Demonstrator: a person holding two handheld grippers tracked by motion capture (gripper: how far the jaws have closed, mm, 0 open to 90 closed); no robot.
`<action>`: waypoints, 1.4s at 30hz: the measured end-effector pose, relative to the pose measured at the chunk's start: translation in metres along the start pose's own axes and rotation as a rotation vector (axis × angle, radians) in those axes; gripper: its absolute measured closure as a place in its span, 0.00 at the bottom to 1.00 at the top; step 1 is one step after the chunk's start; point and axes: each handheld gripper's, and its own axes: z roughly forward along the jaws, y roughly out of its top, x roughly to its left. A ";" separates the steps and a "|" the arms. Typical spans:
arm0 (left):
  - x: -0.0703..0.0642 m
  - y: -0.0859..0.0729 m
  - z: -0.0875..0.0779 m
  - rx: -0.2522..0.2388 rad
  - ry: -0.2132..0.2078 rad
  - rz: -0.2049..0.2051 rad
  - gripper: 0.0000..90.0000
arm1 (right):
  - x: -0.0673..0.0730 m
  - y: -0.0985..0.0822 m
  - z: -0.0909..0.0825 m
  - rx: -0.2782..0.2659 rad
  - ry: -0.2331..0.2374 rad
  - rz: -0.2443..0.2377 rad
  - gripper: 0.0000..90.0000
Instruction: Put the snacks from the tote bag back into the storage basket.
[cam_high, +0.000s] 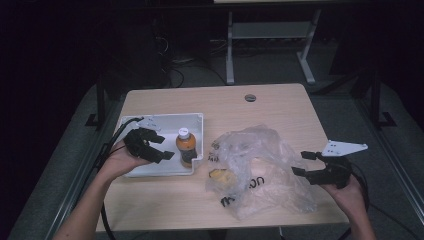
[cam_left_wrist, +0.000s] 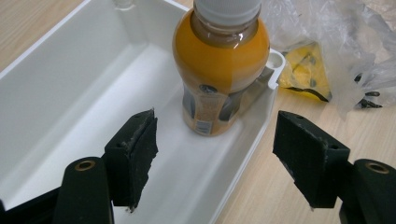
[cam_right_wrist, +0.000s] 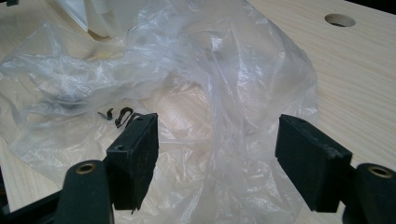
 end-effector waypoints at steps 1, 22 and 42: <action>-0.001 -0.002 0.000 -0.003 -0.003 -0.006 0.33 | 0.000 0.000 0.000 -0.001 -0.001 0.001 0.33; -0.004 -0.030 0.005 -0.019 -0.010 -0.019 0.34 | 0.000 -0.001 0.000 0.005 0.000 0.005 0.33; -0.014 -0.057 0.010 -0.036 -0.014 -0.025 0.34 | 0.000 -0.002 0.003 0.015 0.001 0.006 0.33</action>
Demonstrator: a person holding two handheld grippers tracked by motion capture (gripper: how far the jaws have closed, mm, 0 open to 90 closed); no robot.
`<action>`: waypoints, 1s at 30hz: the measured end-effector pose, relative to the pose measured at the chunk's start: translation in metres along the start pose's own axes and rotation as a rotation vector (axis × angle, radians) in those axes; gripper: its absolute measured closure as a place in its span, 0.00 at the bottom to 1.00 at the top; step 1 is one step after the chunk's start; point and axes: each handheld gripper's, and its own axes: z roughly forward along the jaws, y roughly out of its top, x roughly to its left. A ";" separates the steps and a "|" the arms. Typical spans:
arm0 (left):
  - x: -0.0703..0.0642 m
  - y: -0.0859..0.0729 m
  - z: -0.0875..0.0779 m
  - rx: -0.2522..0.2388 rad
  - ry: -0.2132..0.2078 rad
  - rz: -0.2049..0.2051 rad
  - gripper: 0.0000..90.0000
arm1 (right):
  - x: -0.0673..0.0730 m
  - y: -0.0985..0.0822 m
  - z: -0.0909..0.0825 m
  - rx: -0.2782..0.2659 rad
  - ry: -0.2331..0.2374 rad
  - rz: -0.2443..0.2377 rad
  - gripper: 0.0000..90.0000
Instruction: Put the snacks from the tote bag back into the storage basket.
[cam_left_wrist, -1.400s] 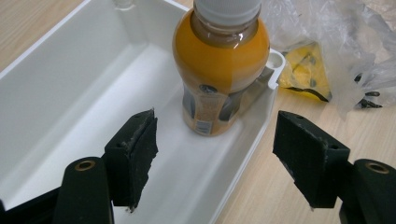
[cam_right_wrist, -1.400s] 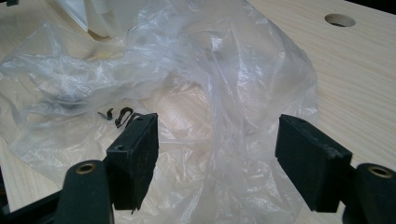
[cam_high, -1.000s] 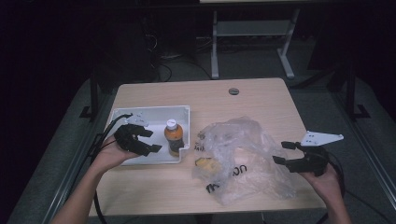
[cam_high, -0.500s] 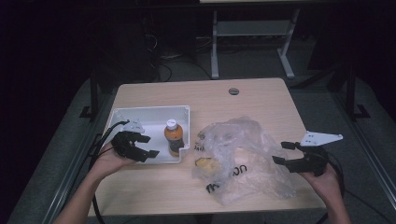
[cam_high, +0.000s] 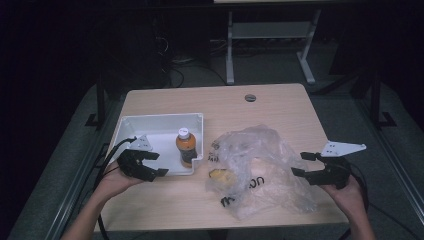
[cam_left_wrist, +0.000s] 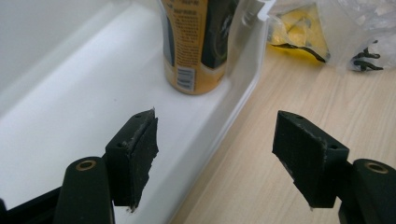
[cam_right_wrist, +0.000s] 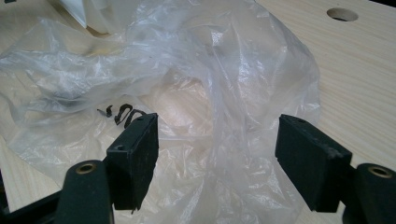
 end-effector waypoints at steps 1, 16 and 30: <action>0.000 -0.001 0.000 -0.010 0.002 -0.001 0.34 | 0.000 0.000 0.000 0.001 0.000 -0.001 0.33; -0.007 -0.021 0.005 -0.028 -0.010 -0.006 0.34 | 0.001 -0.001 0.001 0.005 0.003 0.003 0.33; -0.018 -0.044 0.006 -0.047 -0.020 -0.018 0.34 | 0.001 -0.002 0.001 0.005 0.005 0.009 0.33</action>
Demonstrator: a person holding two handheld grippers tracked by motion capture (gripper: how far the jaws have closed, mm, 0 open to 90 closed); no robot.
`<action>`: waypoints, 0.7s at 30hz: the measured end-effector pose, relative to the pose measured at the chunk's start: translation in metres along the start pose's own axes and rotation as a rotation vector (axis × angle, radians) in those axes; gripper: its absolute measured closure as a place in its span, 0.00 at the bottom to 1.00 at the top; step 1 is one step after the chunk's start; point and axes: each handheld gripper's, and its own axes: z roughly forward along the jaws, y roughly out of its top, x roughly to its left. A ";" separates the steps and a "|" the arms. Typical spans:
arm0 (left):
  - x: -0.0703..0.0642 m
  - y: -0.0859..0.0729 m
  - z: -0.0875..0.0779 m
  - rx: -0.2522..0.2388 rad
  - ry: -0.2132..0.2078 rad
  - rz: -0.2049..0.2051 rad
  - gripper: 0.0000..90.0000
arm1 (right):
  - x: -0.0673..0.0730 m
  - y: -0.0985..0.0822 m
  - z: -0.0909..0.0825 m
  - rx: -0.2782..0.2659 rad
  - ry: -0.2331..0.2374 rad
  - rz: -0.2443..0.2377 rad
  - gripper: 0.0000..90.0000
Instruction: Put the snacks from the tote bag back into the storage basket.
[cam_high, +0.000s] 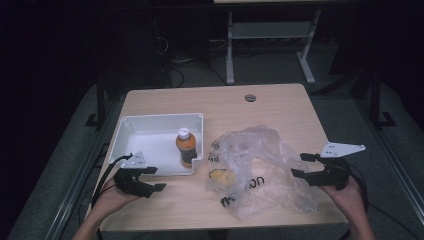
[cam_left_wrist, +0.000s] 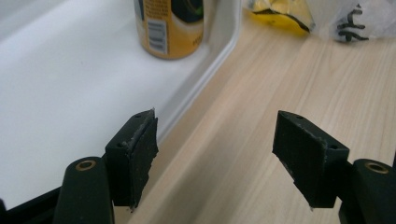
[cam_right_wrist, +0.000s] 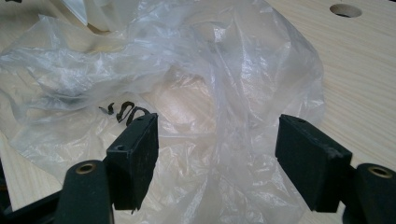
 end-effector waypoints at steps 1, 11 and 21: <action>0.000 -0.001 -0.001 0.007 0.001 0.008 0.34 | 0.000 0.000 0.000 0.000 0.001 0.002 0.33; -0.006 -0.013 0.001 -0.043 0.011 -0.015 0.34 | 0.000 -0.001 0.000 0.005 -0.001 0.005 0.33; -0.013 -0.023 0.006 -0.108 0.001 -0.052 0.33 | -0.001 -0.002 -0.001 0.004 -0.002 0.005 0.33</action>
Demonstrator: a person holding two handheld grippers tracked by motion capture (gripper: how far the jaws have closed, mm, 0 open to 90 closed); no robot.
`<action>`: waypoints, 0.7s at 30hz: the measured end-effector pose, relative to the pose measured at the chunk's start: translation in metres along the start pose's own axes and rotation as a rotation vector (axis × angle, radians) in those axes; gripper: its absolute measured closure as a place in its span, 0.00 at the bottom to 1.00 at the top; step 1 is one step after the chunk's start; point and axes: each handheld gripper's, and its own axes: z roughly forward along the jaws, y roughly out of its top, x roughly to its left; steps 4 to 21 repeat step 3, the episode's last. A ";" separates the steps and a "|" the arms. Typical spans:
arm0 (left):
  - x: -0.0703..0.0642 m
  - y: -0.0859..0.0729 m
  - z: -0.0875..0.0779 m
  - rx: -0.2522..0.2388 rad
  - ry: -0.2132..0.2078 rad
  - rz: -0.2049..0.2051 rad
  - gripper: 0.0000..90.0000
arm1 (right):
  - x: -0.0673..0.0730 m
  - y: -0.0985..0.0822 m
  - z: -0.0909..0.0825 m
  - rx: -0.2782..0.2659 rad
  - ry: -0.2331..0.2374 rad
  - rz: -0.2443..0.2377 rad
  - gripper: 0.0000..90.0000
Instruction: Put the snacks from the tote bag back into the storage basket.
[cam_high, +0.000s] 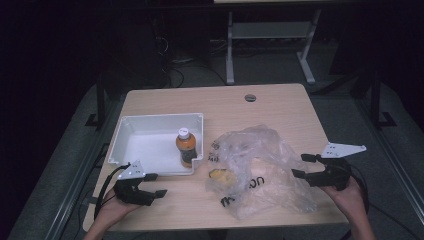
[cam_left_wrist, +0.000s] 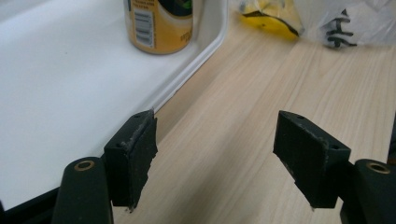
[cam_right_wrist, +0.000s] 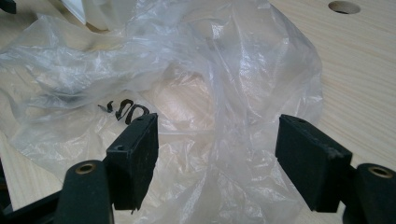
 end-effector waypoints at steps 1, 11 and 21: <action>0.000 -0.001 0.001 -0.012 -0.005 -0.006 0.33 | 0.000 0.000 0.000 0.000 0.000 0.000 0.33; -0.002 -0.004 0.002 -0.003 0.005 -0.003 0.33 | -0.001 0.000 0.001 -0.002 0.002 0.001 0.33; -0.002 -0.004 0.002 -0.003 0.005 -0.003 0.33 | -0.001 0.000 0.001 -0.002 0.002 0.001 0.33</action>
